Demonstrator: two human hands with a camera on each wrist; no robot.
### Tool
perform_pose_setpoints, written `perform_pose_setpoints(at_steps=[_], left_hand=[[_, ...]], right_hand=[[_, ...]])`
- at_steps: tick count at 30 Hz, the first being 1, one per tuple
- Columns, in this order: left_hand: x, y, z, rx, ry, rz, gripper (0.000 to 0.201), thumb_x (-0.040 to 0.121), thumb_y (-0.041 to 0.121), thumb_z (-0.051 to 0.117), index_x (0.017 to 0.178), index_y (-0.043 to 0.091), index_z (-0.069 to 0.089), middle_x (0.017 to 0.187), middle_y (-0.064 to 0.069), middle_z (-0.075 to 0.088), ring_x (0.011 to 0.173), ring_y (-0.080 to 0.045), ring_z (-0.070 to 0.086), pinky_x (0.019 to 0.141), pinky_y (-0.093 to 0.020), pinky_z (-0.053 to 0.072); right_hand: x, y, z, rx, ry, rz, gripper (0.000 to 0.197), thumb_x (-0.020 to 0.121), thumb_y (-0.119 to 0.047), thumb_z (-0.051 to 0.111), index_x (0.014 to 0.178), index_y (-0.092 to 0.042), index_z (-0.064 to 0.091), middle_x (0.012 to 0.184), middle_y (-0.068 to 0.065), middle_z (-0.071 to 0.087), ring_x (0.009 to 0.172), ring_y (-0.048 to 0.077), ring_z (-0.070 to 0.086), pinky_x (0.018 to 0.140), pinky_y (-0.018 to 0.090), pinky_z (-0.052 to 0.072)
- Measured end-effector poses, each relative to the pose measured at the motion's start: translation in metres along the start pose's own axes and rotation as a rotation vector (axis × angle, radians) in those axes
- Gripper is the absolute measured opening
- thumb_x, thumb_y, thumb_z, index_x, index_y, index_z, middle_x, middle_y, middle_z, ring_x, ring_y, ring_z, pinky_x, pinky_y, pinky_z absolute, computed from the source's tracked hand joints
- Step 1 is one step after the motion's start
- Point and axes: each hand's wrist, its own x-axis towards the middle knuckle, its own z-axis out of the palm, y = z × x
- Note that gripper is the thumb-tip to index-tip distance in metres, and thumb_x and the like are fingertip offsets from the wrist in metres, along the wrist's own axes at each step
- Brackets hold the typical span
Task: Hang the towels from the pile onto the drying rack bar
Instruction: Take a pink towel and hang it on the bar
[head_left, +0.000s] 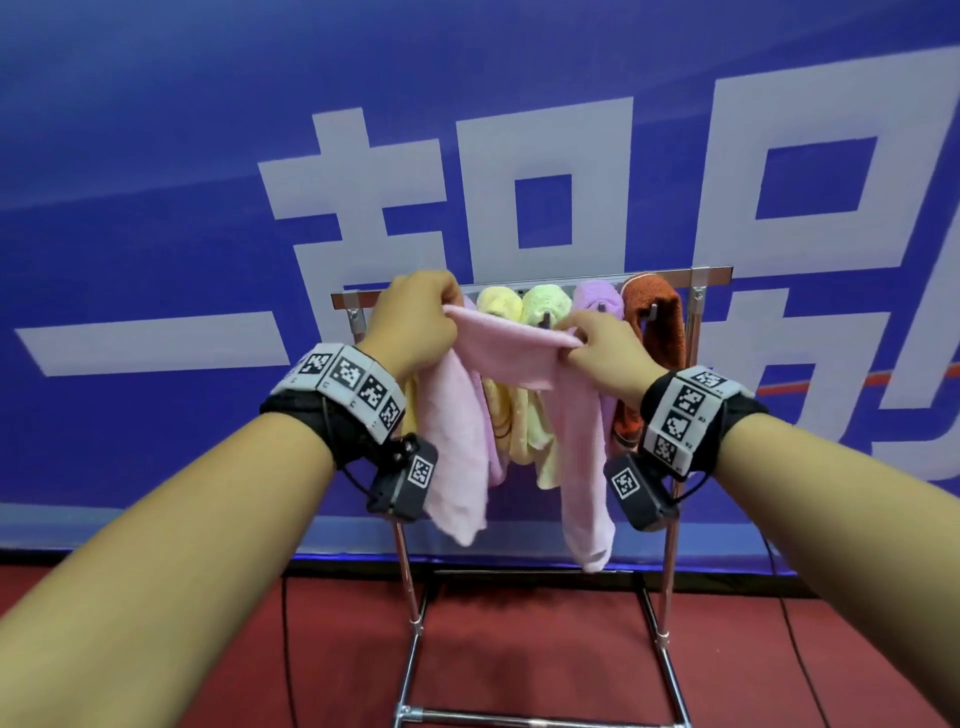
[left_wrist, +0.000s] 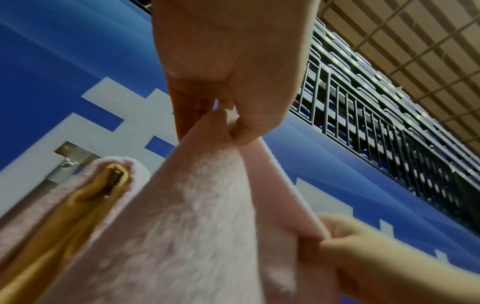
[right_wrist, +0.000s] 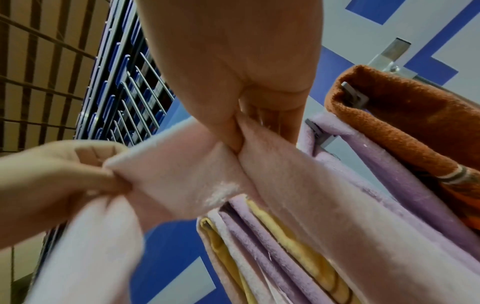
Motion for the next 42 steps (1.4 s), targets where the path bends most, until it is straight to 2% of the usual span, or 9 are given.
perform_pose_setpoints(at_steps=[3,11,15,21,24,26,33,37,42], left_hand=[[-0.013,-0.010,0.002,0.011,-0.156,0.152,0.042,0.074,-0.003,0.044,0.090,0.033,0.057,0.090,0.013,0.061,0.097,-0.022,0.058,0.078,-0.033,0.047],[-0.039,-0.001,0.014,0.393,-0.351,0.562,0.074,0.084,0.003,0.055,0.144,0.040,0.034,0.134,0.006,0.038,0.077,-0.025,0.053,0.056,-0.041,0.045],[-0.041,0.001,0.017,0.553,-0.362,0.581,0.062,0.085,0.004,0.055,0.135,0.038,0.046,0.146,0.007,0.033,0.087,-0.027,0.058,0.056,-0.039,0.045],[-0.035,-0.004,0.017,0.528,-0.108,0.449,0.031,0.081,0.007,0.056,0.109,0.019,0.062,0.117,0.003,0.051,0.089,-0.025,0.061,0.055,-0.036,0.034],[-0.026,-0.006,0.019,0.387,0.018,0.395,0.018,0.089,0.026,0.055,0.098,0.017,0.067,0.110,0.002,0.056,0.100,-0.023,0.057,0.067,-0.037,0.046],[-0.019,-0.009,0.024,0.288,0.069,0.311,0.033,0.095,0.041,0.052,0.098,0.013,0.069,0.105,-0.001,0.059,0.101,-0.022,0.054,0.079,-0.039,0.050],[-0.002,-0.025,0.024,0.278,0.165,0.256,0.020,0.089,0.001,0.057,0.105,0.005,0.068,0.104,-0.008,0.060,0.100,-0.030,0.055,0.076,-0.042,0.048],[0.010,-0.031,0.023,0.426,0.156,0.249,0.020,0.087,-0.003,0.056,0.102,0.006,0.065,0.104,-0.007,0.058,0.091,-0.029,0.056,0.066,-0.033,0.035],[0.033,-0.053,0.023,0.545,0.078,0.305,0.022,0.084,-0.001,0.060,0.104,0.008,0.063,0.114,-0.004,0.054,0.090,-0.026,0.051,0.059,-0.035,0.032]], right_hand=[[0.009,-0.006,-0.009,0.088,0.047,0.048,0.044,0.082,-0.009,0.057,0.125,-0.017,0.053,0.090,0.003,0.065,0.089,0.018,0.057,0.069,0.026,0.039],[0.020,-0.010,-0.013,0.020,0.098,0.046,0.030,0.081,-0.012,0.058,0.110,-0.017,0.055,0.089,0.005,0.067,0.094,0.021,0.058,0.072,0.027,0.042],[0.014,-0.021,-0.012,-0.008,0.046,0.000,0.029,0.085,-0.011,0.058,0.113,-0.013,0.052,0.088,0.004,0.067,0.085,0.018,0.058,0.063,0.022,0.039],[0.007,-0.030,-0.014,-0.017,-0.064,-0.033,0.033,0.084,-0.009,0.063,0.112,-0.016,0.046,0.087,-0.003,0.069,0.081,0.015,0.062,0.059,0.024,0.039],[0.005,-0.035,-0.011,-0.035,-0.108,-0.080,0.032,0.082,-0.006,0.062,0.103,-0.016,0.040,0.080,-0.005,0.069,0.070,0.012,0.057,0.059,0.025,0.036],[0.004,-0.039,-0.007,-0.073,-0.112,-0.128,0.031,0.080,-0.002,0.056,0.102,-0.015,0.037,0.075,-0.005,0.067,0.066,0.011,0.053,0.057,0.027,0.036],[0.016,-0.039,-0.004,-0.279,-0.063,-0.267,0.026,0.081,0.001,0.046,0.092,-0.018,0.033,0.070,-0.003,0.043,0.068,0.023,0.040,0.057,0.035,0.027],[0.033,-0.040,0.008,-0.433,-0.035,-0.465,0.023,0.072,0.002,0.052,0.080,-0.019,0.048,0.080,0.003,0.052,0.072,0.027,0.047,0.058,0.035,0.029],[0.067,-0.041,0.024,-0.747,-0.063,-0.437,0.010,0.082,-0.010,0.060,0.083,-0.016,0.068,0.089,0.003,0.048,0.076,0.027,0.053,0.058,0.032,0.029]])
